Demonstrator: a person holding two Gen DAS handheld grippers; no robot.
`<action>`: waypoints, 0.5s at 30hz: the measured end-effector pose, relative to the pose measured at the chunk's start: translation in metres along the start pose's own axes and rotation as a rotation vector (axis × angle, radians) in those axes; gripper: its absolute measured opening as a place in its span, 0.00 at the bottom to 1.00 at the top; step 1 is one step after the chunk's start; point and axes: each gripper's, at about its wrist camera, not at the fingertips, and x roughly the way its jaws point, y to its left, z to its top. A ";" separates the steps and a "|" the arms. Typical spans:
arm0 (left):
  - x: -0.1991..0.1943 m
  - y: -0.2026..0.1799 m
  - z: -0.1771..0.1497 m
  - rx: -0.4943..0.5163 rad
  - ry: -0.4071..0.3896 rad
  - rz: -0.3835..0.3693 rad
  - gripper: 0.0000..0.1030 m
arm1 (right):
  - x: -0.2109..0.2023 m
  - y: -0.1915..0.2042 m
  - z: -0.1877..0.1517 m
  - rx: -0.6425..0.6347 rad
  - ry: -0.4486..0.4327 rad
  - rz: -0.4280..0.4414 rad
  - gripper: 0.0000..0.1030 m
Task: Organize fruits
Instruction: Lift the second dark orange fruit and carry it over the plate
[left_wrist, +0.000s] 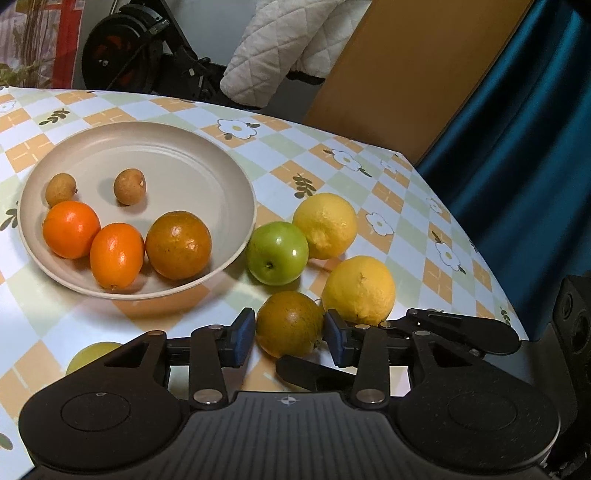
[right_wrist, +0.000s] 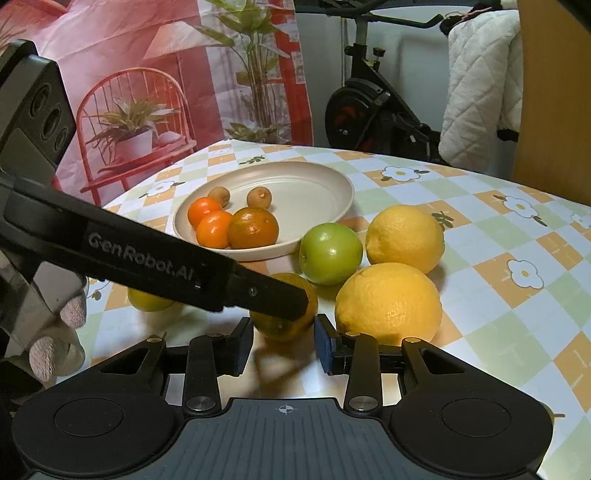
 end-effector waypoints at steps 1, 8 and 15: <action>0.000 0.000 0.000 -0.002 -0.001 0.001 0.41 | 0.000 0.000 0.000 0.001 -0.002 0.000 0.33; -0.007 -0.004 0.002 0.021 -0.018 0.016 0.42 | -0.004 0.003 0.003 0.000 -0.012 0.002 0.33; -0.029 -0.013 0.016 0.041 -0.090 0.027 0.42 | -0.016 0.008 0.023 -0.038 -0.065 -0.005 0.33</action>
